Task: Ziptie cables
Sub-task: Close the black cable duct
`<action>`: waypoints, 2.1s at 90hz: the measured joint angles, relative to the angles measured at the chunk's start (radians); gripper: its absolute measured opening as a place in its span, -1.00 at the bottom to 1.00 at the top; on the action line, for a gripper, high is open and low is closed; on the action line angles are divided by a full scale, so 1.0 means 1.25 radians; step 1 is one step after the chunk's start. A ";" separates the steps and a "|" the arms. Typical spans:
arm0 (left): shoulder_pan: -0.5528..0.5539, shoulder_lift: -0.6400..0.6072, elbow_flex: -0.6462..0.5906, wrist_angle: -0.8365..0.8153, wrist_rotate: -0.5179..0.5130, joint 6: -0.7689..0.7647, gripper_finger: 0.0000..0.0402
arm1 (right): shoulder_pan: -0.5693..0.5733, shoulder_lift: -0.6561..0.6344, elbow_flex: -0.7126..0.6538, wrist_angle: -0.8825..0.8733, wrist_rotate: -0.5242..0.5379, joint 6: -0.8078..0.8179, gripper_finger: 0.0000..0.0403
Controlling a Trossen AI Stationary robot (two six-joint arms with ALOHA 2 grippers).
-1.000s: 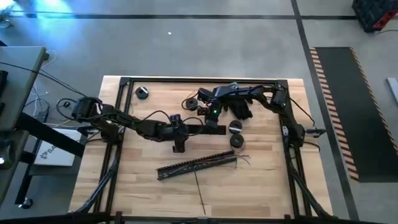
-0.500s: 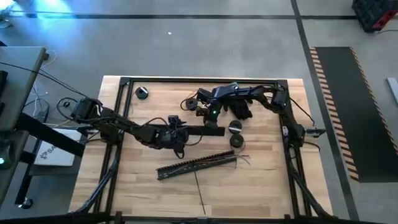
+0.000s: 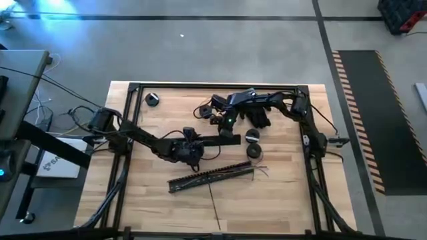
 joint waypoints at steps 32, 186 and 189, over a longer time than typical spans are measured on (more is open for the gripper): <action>-0.011 -0.002 0.064 -0.130 0.023 -0.092 0.04 | 0.001 0.001 -0.001 0.008 0.011 0.012 -1.00; -0.118 -0.116 0.238 -0.237 0.285 -0.329 0.04 | 0.744 -0.674 -0.837 0.491 1.124 0.997 -0.88; -0.116 -0.107 0.244 -0.242 0.294 -0.334 0.04 | 0.743 -0.646 -0.831 0.529 1.125 0.981 -0.89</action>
